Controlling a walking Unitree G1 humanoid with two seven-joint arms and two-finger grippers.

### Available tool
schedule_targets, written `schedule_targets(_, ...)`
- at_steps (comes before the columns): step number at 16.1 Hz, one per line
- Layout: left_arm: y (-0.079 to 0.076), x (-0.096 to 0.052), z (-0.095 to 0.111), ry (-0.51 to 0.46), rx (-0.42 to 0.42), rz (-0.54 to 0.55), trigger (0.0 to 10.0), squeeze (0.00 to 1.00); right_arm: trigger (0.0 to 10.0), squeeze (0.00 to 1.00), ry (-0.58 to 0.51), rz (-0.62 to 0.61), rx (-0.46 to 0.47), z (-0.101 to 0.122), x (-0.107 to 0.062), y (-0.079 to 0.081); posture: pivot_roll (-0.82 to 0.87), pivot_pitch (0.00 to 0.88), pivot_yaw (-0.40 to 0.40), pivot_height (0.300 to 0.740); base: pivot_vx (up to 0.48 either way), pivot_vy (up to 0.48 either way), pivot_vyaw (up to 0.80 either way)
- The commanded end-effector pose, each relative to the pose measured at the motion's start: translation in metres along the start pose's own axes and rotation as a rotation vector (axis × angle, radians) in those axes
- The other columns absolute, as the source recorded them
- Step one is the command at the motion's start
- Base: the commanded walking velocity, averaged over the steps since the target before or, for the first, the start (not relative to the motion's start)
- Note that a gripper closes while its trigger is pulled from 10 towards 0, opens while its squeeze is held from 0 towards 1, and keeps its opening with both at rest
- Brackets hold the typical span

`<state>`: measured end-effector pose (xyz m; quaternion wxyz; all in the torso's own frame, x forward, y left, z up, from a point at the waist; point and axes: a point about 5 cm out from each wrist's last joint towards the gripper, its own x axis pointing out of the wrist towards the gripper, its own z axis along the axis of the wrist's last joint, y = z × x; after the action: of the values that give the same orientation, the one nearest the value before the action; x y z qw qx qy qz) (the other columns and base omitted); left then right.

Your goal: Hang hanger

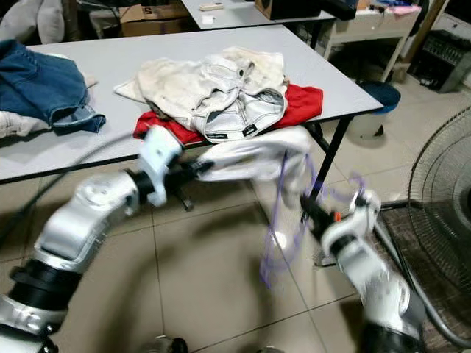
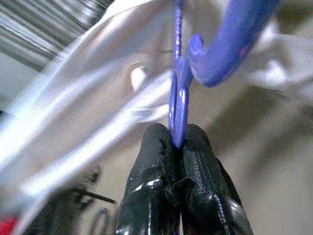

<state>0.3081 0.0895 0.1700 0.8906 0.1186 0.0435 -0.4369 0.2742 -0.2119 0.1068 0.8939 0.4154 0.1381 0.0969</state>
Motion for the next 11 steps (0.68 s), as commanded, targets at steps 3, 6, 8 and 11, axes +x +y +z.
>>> schedule_targets(3, -0.018, 0.010, 0.007, -0.060, 0.017, -0.078, 0.0, 0.00, 10.0, 0.00, 0.486, 0.030, -0.880, -0.033, -0.011, 0.013, -0.11, 0.051, 0.027, 0.740, 0.000, 0.000, 0.00)
schedule_targets(6, -0.008, 0.008, 0.031, -0.171, -0.058, -0.049, 0.0, 0.00, 10.0, 0.00, 0.736, 0.057, -1.160, -0.051, -0.035, -0.008, -0.11, 0.052, 0.023, 0.740, 0.000, 0.000, 0.00)
schedule_targets(8, 0.002, 0.004, 0.040, -0.180, -0.010, -0.026, 0.0, 0.00, 10.0, 0.00, 0.794, 0.102, -1.150, -0.057, -0.048, -0.009, -0.10, 0.060, 0.019, 0.740, 0.000, 0.000, 0.00)
schedule_targets(11, 0.009, -0.002, 0.040, -0.142, 0.045, -0.031, 0.0, 0.00, 10.0, 0.00, 0.725, 0.228, -1.217, -0.049, -0.048, -0.001, -0.10, 0.062, 0.027, 0.740, 0.000, 0.000, 0.00)
